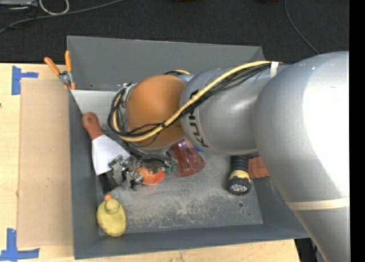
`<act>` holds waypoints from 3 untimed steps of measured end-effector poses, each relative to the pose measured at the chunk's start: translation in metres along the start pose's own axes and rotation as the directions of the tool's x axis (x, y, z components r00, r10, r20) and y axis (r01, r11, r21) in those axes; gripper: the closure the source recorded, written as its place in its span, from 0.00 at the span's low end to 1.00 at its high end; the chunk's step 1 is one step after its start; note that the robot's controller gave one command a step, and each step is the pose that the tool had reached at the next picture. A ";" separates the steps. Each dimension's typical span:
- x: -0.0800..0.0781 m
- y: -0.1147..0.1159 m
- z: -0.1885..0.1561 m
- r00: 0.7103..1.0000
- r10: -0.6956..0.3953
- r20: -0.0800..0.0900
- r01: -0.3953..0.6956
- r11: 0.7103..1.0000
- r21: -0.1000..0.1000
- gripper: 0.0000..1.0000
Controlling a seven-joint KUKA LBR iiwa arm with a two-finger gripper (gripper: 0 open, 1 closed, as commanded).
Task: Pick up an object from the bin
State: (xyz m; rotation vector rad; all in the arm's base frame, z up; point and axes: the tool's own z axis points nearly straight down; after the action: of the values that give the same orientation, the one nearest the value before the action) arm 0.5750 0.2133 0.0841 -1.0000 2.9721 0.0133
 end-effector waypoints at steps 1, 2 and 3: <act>0.000 0.000 0.000 1.000 0.001 0.000 -0.001 1.000 0.000 1.00; -0.006 0.009 0.008 1.000 -0.026 -0.003 0.026 1.000 -0.001 1.00; 0.005 0.036 0.015 0.999 -0.044 -0.002 0.044 0.999 -0.002 1.00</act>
Offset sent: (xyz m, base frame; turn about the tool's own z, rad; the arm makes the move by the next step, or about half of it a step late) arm 0.0008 0.0224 -0.0141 -0.0563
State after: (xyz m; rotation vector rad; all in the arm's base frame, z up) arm 0.5496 0.2387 0.0692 -1.0666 2.9515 0.0155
